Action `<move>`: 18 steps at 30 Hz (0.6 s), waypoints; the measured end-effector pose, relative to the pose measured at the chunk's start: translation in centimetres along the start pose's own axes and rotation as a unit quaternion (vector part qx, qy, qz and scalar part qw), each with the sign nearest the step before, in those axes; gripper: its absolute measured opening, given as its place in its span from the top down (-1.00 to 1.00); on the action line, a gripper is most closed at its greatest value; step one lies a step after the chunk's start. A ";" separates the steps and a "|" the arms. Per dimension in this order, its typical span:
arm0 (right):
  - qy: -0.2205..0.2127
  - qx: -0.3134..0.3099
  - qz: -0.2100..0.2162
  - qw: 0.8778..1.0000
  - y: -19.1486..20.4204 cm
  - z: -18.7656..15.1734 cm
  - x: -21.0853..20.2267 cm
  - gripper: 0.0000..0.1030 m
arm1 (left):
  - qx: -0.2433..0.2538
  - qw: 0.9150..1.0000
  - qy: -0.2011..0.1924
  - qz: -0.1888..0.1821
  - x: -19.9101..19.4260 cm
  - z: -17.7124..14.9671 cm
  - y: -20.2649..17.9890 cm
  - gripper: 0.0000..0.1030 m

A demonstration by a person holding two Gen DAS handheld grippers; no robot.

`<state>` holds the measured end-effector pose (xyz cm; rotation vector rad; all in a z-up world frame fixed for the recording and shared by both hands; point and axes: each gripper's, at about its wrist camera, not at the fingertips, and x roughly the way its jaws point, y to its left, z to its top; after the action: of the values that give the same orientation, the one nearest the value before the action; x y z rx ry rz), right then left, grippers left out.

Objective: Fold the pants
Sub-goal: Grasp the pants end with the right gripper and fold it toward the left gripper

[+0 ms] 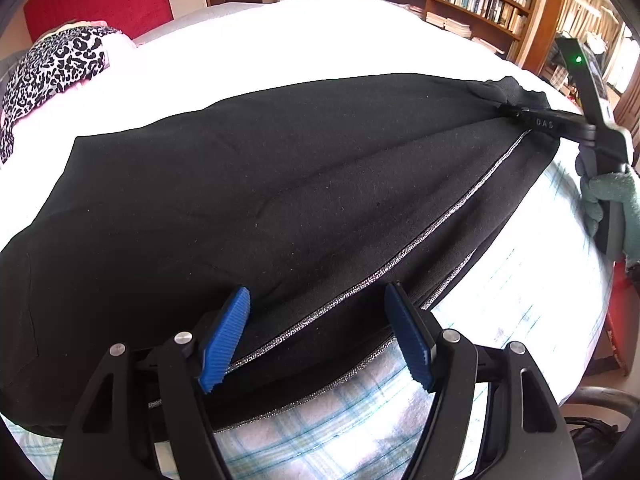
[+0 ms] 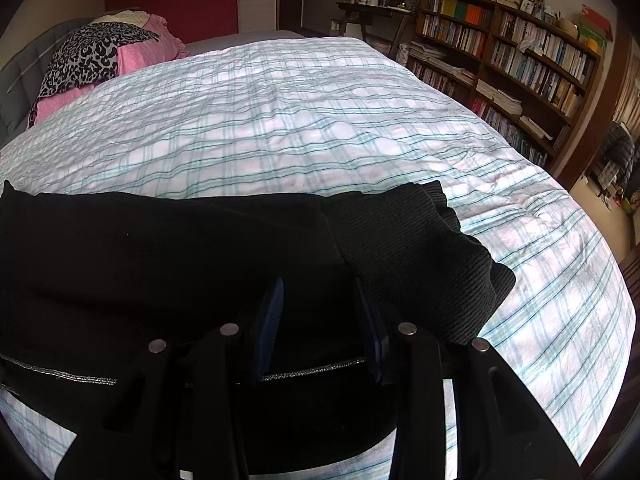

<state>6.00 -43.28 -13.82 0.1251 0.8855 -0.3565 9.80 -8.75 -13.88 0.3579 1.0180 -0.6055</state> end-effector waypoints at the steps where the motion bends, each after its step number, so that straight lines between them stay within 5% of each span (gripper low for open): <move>1: 0.001 0.002 0.001 1.000 -0.1 0.0 0.0 0.29 | -0.003 1.000 -0.001 -0.001 -0.1 0.0 0.0 -0.35; 12: -0.009 0.000 0.000 1.000 -0.1 -0.3 -0.1 0.29 | -0.068 0.996 -0.040 0.033 -4.0 -0.4 5.6 -0.45; 18: -0.008 -0.004 -0.010 1.000 0.2 -0.3 -0.1 0.28 | -0.115 0.991 -0.015 0.070 -3.0 -2.3 10.1 -0.46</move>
<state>5.86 -42.98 -13.94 0.1057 0.8737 -0.3708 13.34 1.29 -12.35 0.2139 1.0122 -0.3618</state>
